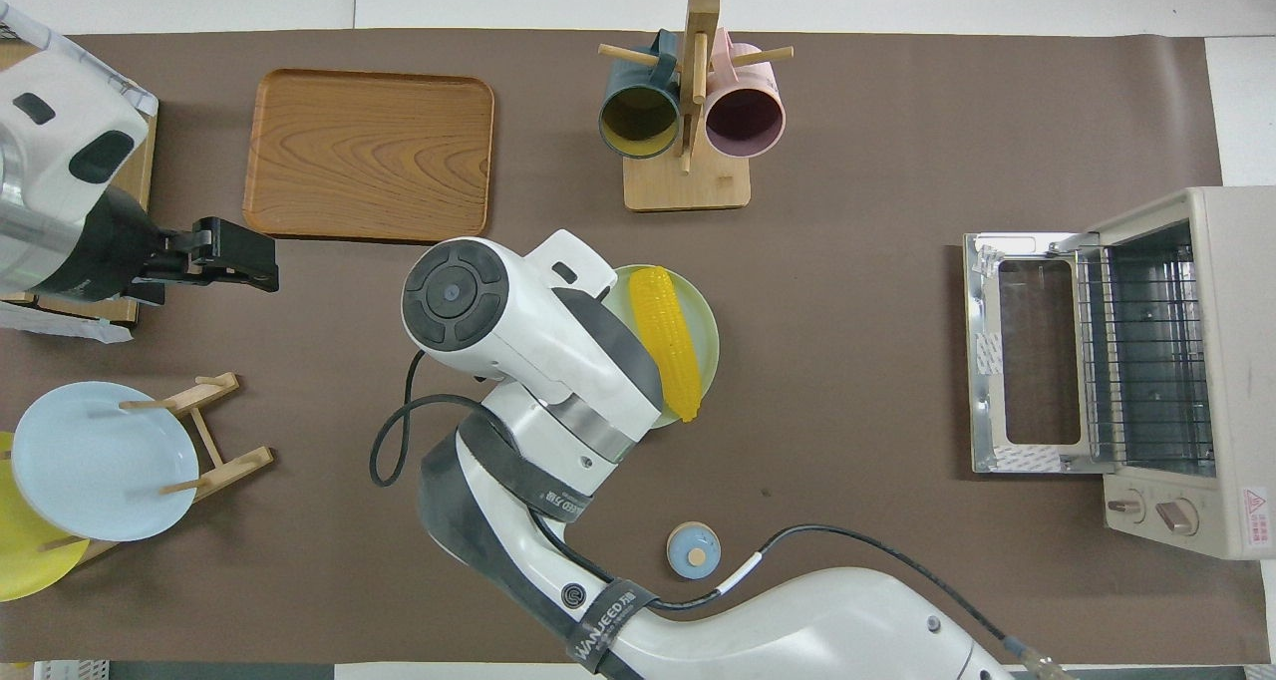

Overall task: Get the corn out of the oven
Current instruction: 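Carry the green plate to the table center with the right gripper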

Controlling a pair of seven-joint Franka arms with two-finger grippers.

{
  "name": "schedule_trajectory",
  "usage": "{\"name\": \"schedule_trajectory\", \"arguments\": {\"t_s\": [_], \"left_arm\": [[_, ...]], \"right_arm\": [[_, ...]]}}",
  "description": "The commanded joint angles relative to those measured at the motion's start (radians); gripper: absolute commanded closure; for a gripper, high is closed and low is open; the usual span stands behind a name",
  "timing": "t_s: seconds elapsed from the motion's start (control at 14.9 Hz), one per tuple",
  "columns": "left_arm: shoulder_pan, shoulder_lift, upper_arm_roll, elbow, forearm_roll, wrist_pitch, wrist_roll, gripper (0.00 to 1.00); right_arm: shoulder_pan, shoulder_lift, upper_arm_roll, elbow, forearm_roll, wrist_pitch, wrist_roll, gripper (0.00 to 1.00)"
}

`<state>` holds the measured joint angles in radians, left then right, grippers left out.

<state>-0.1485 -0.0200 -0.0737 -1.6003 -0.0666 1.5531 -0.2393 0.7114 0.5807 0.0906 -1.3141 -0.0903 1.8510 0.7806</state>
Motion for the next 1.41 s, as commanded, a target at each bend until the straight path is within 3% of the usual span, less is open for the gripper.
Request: {"name": "schedule_trajectory", "arguments": {"t_s": [0.0,0.34,0.4,0.54,0.67,0.94,1.34], "left_arm": [[-0.002,-0.005,-0.006,-0.01,-0.013,0.018,0.0,0.0],[-0.002,-0.005,-0.008,-0.021,-0.039,0.018,0.0,0.0],[-0.002,-0.005,-0.008,-0.021,-0.048,0.019,0.0,0.0],[-0.002,-0.003,-0.008,-0.018,-0.052,0.022,0.0,0.0],[-0.003,-0.003,-0.008,-0.017,-0.056,0.024,-0.002,0.0],[-0.003,-0.003,-0.008,-0.02,-0.056,0.03,-0.002,0.0],[-0.043,0.011,-0.011,-0.052,-0.056,0.07,-0.043,0.0]], "right_arm": [[0.069,0.025,0.006,-0.003,0.018,0.092,0.145,1.0],[0.062,0.002,0.008,-0.224,0.037,0.29,0.226,1.0],[0.06,0.001,0.008,-0.22,0.043,0.287,0.227,0.89],[0.062,0.004,0.006,-0.215,0.04,0.335,0.22,0.59],[0.05,0.001,0.006,-0.188,0.046,0.399,0.217,0.57],[-0.03,-0.053,0.005,-0.096,0.043,0.211,0.077,0.58],[-0.309,-0.288,-0.003,-0.198,0.023,-0.165,-0.193,0.58]]}}
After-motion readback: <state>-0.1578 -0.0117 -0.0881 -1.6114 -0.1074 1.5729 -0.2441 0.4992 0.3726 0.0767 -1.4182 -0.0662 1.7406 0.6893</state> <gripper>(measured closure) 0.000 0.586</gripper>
